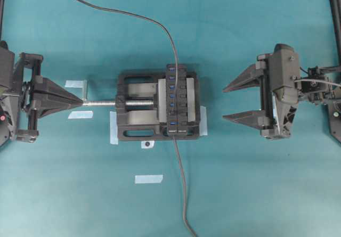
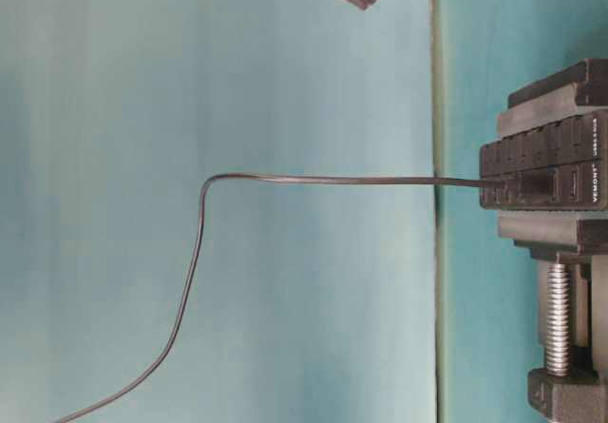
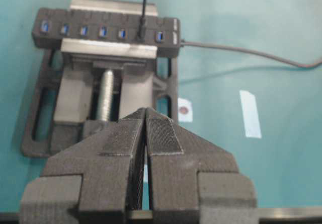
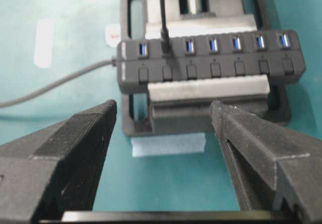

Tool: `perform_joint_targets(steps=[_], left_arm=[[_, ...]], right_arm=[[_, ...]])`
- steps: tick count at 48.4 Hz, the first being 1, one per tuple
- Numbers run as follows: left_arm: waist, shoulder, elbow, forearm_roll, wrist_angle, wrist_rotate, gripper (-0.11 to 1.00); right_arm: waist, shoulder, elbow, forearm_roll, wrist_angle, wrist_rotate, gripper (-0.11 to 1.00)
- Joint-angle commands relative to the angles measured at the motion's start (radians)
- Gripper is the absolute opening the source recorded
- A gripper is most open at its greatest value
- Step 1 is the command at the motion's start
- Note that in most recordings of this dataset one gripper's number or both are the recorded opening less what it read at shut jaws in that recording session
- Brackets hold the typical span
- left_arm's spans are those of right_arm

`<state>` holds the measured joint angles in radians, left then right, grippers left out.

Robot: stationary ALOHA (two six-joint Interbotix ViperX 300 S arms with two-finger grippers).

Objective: Insert the USB into the second port from the front of the fixed hub.

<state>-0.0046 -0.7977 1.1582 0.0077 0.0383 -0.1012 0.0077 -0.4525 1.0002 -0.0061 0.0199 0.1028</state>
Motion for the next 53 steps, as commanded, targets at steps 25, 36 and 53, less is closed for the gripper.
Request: perform_joint_targets(steps=[25, 36, 53], left_arm=[[-0.002, 0.005, -0.014, 0.003, -0.009, 0.000, 0.00], [0.000, 0.008, -0.012, 0.002, -0.009, 0.000, 0.00], [0.000, 0.008, -0.012, 0.002, -0.009, 0.000, 0.00]], right_arm=[[0.002, 0.054, -0.020, 0.000, -0.061, 0.006, 0.87], [0.002, 0.064, -0.020, 0.002, -0.072, 0.006, 0.87], [0.002, 0.067, -0.021, 0.002, -0.080, 0.006, 0.87]])
